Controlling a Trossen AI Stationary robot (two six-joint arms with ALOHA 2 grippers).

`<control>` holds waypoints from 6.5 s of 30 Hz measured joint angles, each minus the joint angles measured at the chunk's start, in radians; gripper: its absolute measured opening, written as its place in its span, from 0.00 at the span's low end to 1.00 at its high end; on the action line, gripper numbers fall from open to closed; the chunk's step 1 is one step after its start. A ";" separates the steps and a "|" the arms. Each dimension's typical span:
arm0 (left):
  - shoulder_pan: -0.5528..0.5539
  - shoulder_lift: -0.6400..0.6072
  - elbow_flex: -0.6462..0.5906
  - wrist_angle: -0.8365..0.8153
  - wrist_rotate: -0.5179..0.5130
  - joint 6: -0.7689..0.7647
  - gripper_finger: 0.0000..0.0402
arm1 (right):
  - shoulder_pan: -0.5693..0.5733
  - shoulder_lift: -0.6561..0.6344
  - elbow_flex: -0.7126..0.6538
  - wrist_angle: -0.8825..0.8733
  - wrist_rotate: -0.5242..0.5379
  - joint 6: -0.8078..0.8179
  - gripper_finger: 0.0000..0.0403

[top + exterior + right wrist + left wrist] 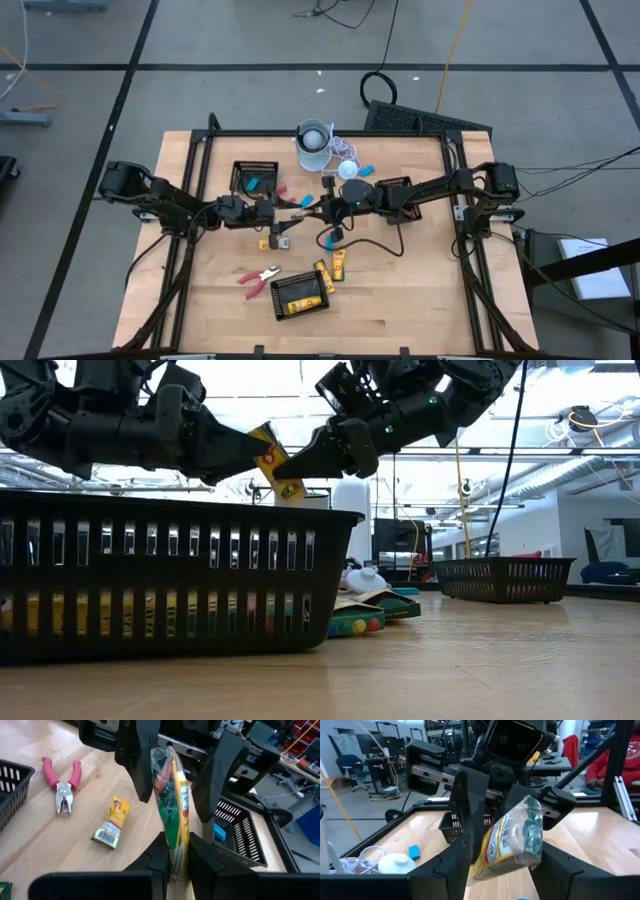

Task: Pick & Place School Supplies
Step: Put the yellow crayon box into the bottom black bin

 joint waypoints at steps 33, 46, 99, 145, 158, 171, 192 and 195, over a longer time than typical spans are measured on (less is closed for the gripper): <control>0.009 0.110 0.055 0.015 0.016 0.035 0.27 | 0.001 0.000 -0.002 -0.014 0.016 0.007 0.13; 0.007 0.110 0.059 0.008 0.025 0.042 0.25 | 0.007 -0.029 0.002 -0.092 0.002 0.019 0.22; -0.498 0.109 0.056 -0.173 -0.172 -0.147 0.08 | 0.154 -0.536 -0.242 -0.527 0.321 0.349 0.52; -0.506 0.233 0.169 -0.340 -0.107 -0.291 0.62 | 0.236 -0.535 -0.242 -0.535 0.348 0.449 0.52; -0.477 0.150 0.168 -0.348 -0.115 -0.241 0.57 | 0.236 -0.535 -0.242 -0.535 0.344 0.456 0.52; -0.451 0.030 0.168 -0.538 -0.179 -0.274 0.49 | 0.236 -0.535 -0.242 -0.536 0.344 0.471 0.52; -0.501 0.037 0.168 -0.668 -0.298 -0.452 0.01 | 0.236 -0.535 -0.242 -0.537 0.344 0.471 0.52; -0.502 0.049 0.168 -0.659 -0.291 -0.478 0.01 | 0.236 -0.535 -0.242 -0.537 0.344 0.471 0.52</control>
